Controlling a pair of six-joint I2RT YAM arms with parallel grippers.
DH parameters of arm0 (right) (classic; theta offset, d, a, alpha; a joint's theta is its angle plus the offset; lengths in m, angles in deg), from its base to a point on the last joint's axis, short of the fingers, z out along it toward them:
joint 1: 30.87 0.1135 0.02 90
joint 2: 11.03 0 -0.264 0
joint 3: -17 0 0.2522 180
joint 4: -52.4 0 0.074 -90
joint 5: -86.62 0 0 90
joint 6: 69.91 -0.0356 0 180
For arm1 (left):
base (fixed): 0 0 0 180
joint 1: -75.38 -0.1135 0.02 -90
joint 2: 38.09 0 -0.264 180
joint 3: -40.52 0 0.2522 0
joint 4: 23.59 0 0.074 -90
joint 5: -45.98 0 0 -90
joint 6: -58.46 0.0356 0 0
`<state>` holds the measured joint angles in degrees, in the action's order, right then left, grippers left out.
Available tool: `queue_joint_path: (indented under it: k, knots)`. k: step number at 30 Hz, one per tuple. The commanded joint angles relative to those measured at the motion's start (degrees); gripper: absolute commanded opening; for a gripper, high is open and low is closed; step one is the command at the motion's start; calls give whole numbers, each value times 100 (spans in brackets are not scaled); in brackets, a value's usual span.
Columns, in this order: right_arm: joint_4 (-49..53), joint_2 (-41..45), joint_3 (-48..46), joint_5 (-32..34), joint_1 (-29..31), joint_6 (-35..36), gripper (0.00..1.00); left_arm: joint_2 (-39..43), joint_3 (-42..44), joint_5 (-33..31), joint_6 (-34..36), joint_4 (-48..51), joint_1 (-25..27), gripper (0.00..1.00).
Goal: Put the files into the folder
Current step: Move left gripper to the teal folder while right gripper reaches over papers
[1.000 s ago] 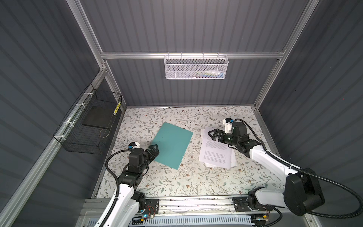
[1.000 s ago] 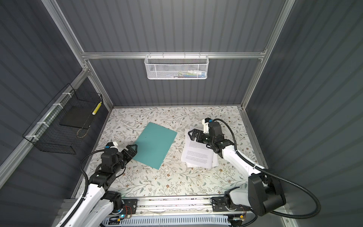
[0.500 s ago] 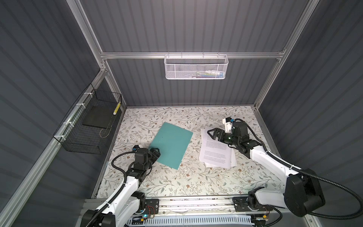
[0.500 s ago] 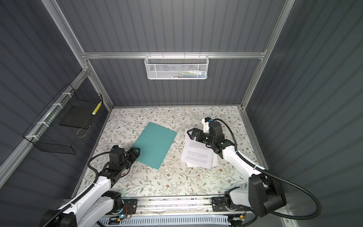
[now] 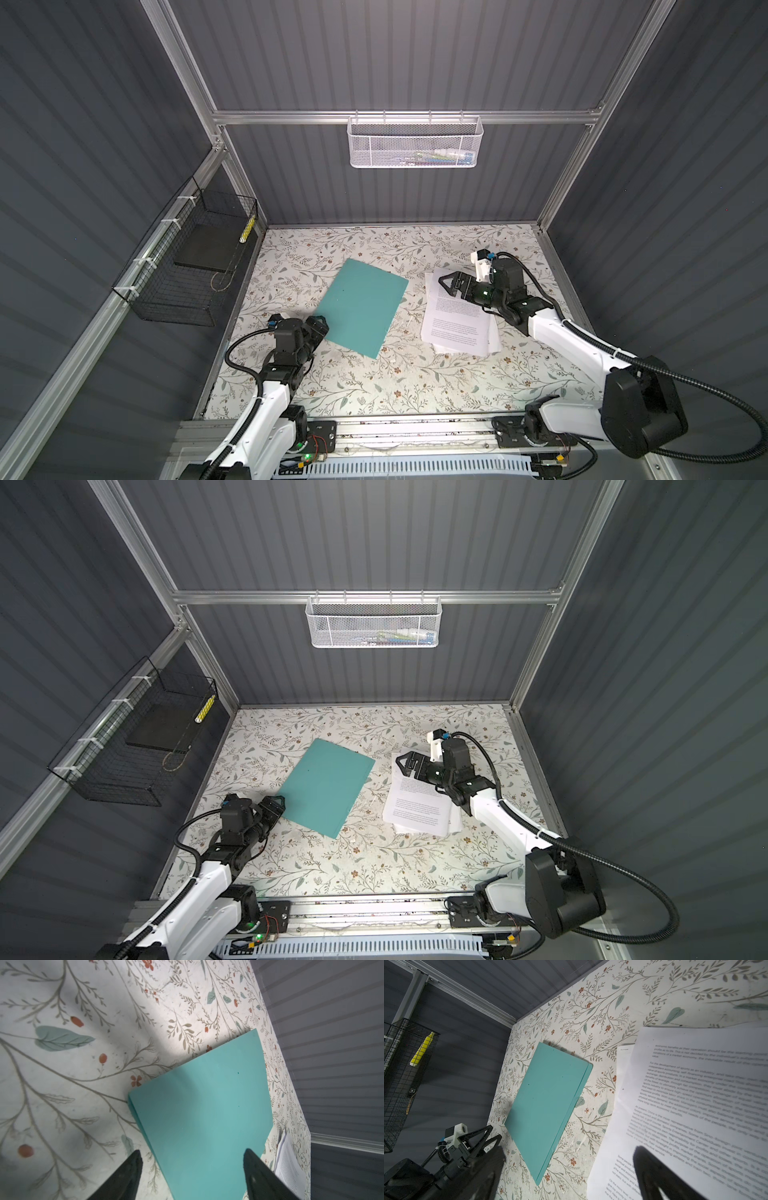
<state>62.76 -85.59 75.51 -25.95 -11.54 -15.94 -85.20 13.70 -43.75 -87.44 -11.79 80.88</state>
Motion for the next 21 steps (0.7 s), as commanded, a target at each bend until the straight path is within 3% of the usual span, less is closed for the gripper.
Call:
queue_joint_path:
  k: [1, 8, 21]
  knots:
    - [-73, -88, -19, -51, 13, -53, 98, -231, 201, 205, 47, -200, -73, 77]
    - [-42, -67, -19, -2, 18, -9, 98, -697, 302, 326, -4, -768, -119, 76]
    - [-72, -128, -24, -39, 18, -34, 98, -774, 492, 168, -17, -1285, -172, 76]
